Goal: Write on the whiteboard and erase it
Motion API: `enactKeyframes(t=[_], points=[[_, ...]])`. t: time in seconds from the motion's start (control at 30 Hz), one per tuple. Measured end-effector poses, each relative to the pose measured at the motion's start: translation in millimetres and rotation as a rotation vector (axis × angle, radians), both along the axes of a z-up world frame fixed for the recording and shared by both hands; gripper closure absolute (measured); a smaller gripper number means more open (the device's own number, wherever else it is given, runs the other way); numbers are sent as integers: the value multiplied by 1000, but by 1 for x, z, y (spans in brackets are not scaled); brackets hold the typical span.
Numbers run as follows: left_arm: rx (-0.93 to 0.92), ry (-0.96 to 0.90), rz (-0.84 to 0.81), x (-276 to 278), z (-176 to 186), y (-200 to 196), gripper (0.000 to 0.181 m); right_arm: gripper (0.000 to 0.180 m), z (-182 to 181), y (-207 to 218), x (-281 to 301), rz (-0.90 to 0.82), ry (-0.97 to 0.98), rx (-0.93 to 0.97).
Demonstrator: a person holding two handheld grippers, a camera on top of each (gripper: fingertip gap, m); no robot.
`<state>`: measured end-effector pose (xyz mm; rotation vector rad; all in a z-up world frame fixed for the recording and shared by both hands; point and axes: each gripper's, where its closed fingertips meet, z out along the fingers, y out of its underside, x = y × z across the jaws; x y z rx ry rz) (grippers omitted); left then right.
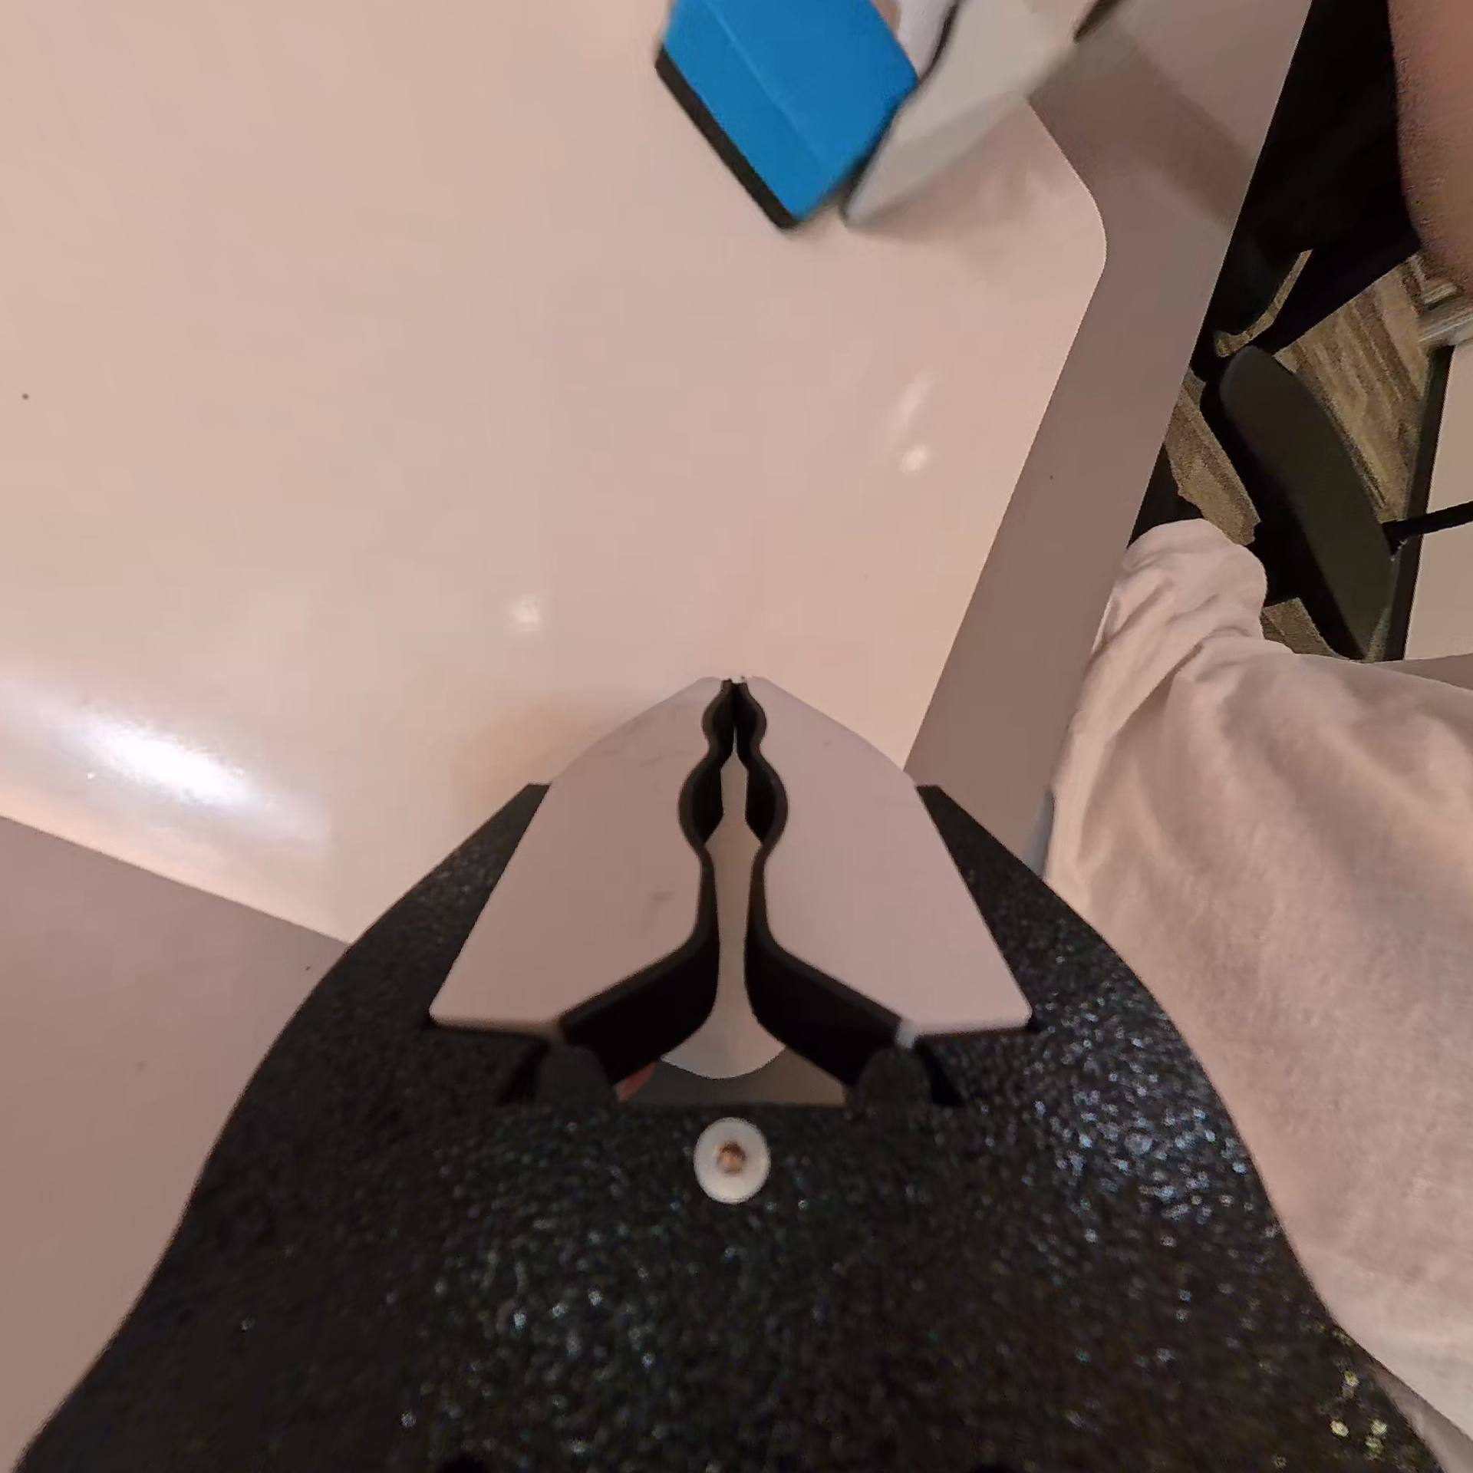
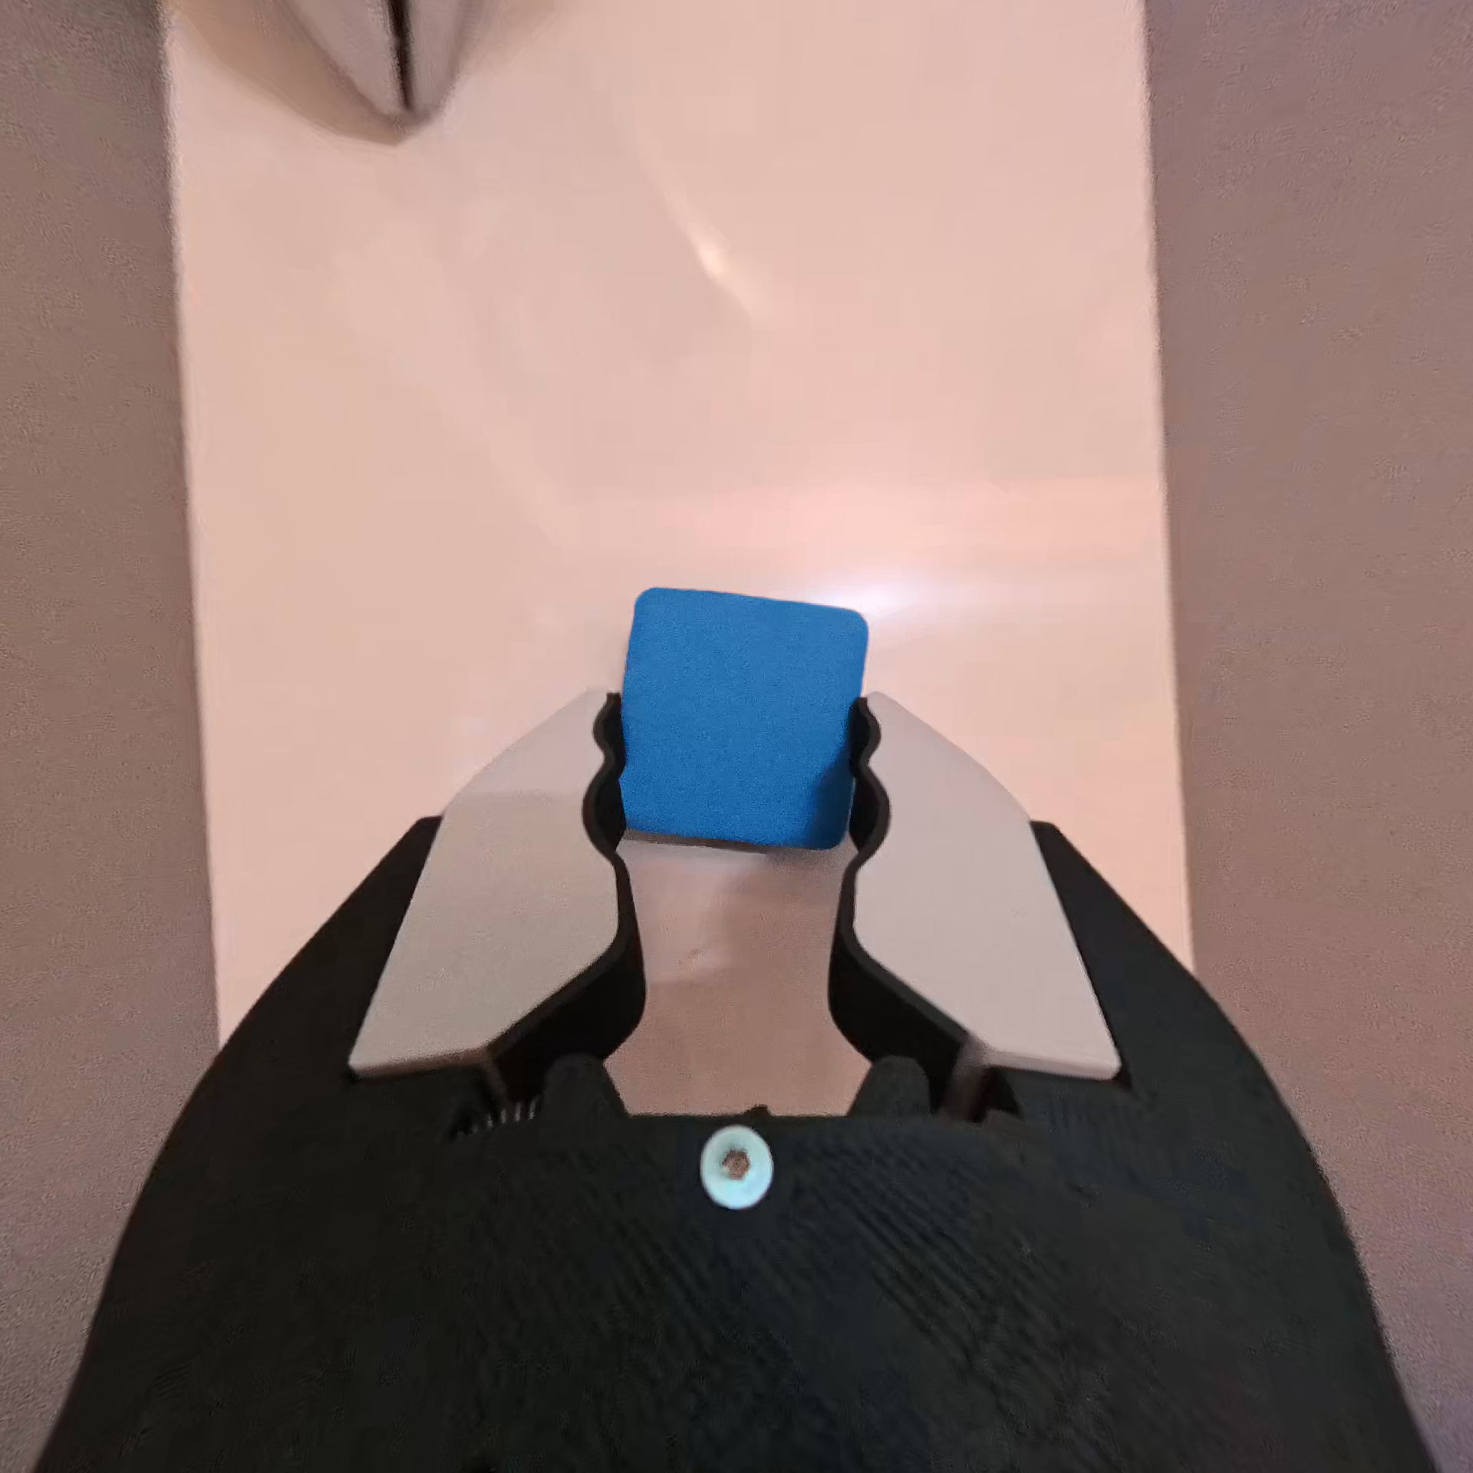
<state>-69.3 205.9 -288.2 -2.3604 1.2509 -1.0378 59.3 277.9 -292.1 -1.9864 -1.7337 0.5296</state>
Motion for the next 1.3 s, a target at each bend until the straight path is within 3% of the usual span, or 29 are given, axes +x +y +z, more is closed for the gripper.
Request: enactKeyframes(t=[0.1, 0.27, 0.4, 0.5, 0.63, 0.83, 0.93, 1.0, 1.3], points=[[10, 4, 0, 0, 0, 0, 181, 125, 0, 34, 24, -187, 59, -32], [14, 5, 3, 0, 0, 0, 181, 124, -1, -8, 4, 41, -43, -15], [13, 4, 5, 1, 0, 1, 181, 125, 0, 18, 12, -108, 30, -38], [23, 7, 4, 1, 0, 1, 181, 124, 0, 3, 3, -1, -27, -1], [18, 5, 2, 1, 0, 1, 181, 123, 7, 13, 12, -36, -69, 78], [15, 2, -5, 1, 0, 0, 181, 102, 8, 13, 17, -76, -43, 70], [14, -1, -8, 1, 0, 0, 181, 105, 9, 14, 20, -95, -51, 60], [11, -10, -10, 1, 1, 0, 181, 127, 10, 8, 20, -77, -55, 3], [12, -7, -11, 2, 1, 0, 181, 129, 10, 9, 22, -68, -104, 10]])
